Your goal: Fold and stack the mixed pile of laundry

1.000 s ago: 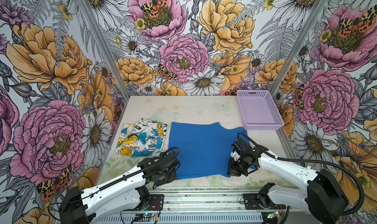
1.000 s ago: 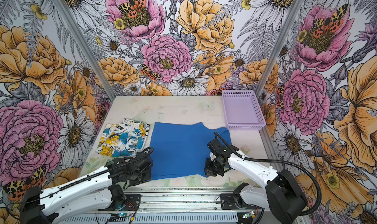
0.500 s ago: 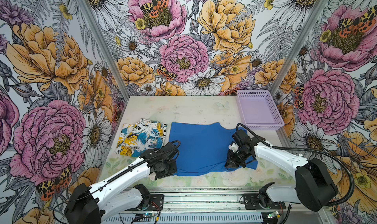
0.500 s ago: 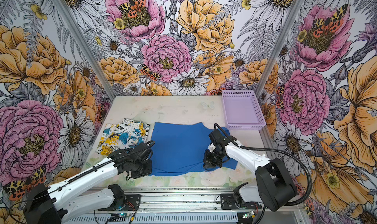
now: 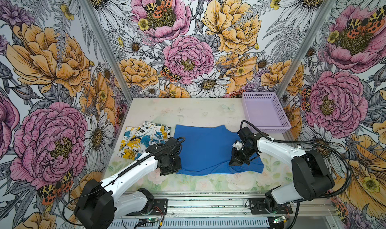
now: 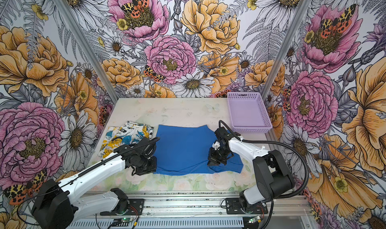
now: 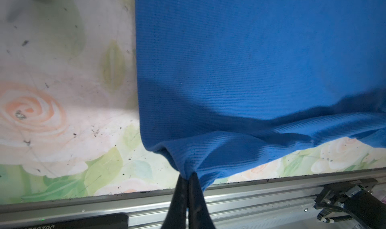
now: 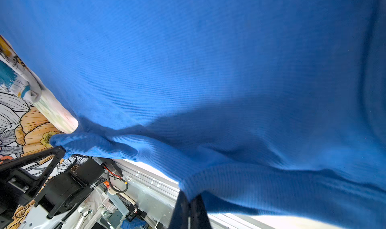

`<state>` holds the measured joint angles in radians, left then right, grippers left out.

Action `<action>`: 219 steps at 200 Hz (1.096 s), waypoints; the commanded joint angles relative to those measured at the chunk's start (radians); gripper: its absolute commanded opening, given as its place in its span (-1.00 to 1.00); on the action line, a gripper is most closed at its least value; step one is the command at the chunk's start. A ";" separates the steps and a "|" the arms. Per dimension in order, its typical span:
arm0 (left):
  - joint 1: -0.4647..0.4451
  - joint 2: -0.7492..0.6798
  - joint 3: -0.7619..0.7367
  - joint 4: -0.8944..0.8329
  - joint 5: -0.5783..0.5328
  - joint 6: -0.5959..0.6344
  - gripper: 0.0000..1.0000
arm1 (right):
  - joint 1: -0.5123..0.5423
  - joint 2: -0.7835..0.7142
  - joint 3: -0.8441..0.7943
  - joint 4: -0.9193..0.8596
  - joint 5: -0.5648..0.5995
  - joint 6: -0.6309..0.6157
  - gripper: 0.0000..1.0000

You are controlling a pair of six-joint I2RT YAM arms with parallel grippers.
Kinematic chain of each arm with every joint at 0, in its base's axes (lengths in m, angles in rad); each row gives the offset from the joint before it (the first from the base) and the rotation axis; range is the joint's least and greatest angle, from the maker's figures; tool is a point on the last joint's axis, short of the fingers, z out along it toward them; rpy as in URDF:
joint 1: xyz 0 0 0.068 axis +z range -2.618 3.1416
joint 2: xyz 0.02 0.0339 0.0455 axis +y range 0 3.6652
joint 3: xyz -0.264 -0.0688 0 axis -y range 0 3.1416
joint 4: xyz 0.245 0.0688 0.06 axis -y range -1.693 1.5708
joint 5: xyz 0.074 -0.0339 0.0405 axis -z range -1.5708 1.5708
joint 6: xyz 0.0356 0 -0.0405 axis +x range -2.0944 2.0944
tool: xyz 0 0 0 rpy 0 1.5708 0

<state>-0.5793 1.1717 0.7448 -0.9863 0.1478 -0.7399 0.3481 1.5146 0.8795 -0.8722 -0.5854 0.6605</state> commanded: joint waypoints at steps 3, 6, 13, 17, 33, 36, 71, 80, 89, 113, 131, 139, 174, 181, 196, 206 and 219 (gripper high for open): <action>0.030 0.038 0.037 0.047 0.029 0.055 -1.00 | -0.021 0.030 0.050 0.004 -0.010 -0.034 -1.00; 0.035 0.043 0.039 0.050 0.031 0.057 -1.00 | -0.022 0.033 0.053 0.004 -0.010 -0.034 -1.00; 0.043 0.056 0.044 0.056 0.034 0.065 -1.00 | -0.025 0.043 0.061 0.004 -0.008 -0.040 -1.00; 0.047 0.063 0.047 0.057 0.035 0.069 -1.00 | -0.027 0.049 0.066 0.004 -0.008 -0.041 -1.00; 0.064 0.087 0.057 0.065 0.034 0.084 -1.00 | -0.031 0.074 0.081 0.008 -0.009 -0.043 -1.00; 0.068 0.091 0.057 0.067 0.034 0.086 -1.00 | -0.031 0.078 0.085 0.009 -0.009 -0.045 -1.00; 0.113 0.119 0.072 0.088 0.046 0.101 -1.00 | -0.039 0.110 0.107 0.015 -0.009 -0.047 -1.00; 0.120 0.132 0.074 0.092 0.049 0.108 -1.00 | -0.040 0.120 0.114 0.017 -0.009 -0.048 -1.00; 0.125 0.146 0.077 0.097 0.052 0.115 -1.00 | -0.040 0.130 0.121 0.018 -0.011 -0.050 -1.00; 0.139 0.183 0.087 0.113 0.055 0.128 -1.00 | -0.040 0.150 0.136 0.018 -0.014 -0.053 -1.00; 0.151 0.206 0.098 0.120 0.053 0.140 -1.00 | -0.043 0.159 0.139 0.018 -0.012 -0.053 -1.00; 0.157 0.215 0.105 0.121 0.053 0.144 -1.00 | -0.045 0.160 0.141 0.018 -0.010 -0.052 -1.00; 0.190 0.227 0.123 0.126 0.054 0.159 -1.00 | -0.057 0.172 0.152 0.018 -0.013 -0.055 -1.00; 0.196 0.229 0.125 0.129 0.056 0.162 -1.00 | -0.058 0.176 0.154 0.018 -0.013 -0.055 -1.00; 0.207 0.239 0.129 0.136 0.059 0.167 -1.00 | -0.058 0.185 0.161 0.018 -0.012 -0.060 -1.00; 0.210 0.251 0.133 0.141 0.061 0.175 -1.00 | -0.058 0.192 0.166 0.019 -0.010 -0.061 -1.00; 0.211 0.270 0.140 0.149 0.061 0.185 -1.00 | -0.059 0.201 0.173 0.021 -0.008 -0.062 -1.00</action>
<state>-0.3786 1.4128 0.8547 -0.8791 0.1928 -0.5915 0.2947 1.6905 1.0206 -0.8700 -0.5926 0.6170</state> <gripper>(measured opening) 0.051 0.044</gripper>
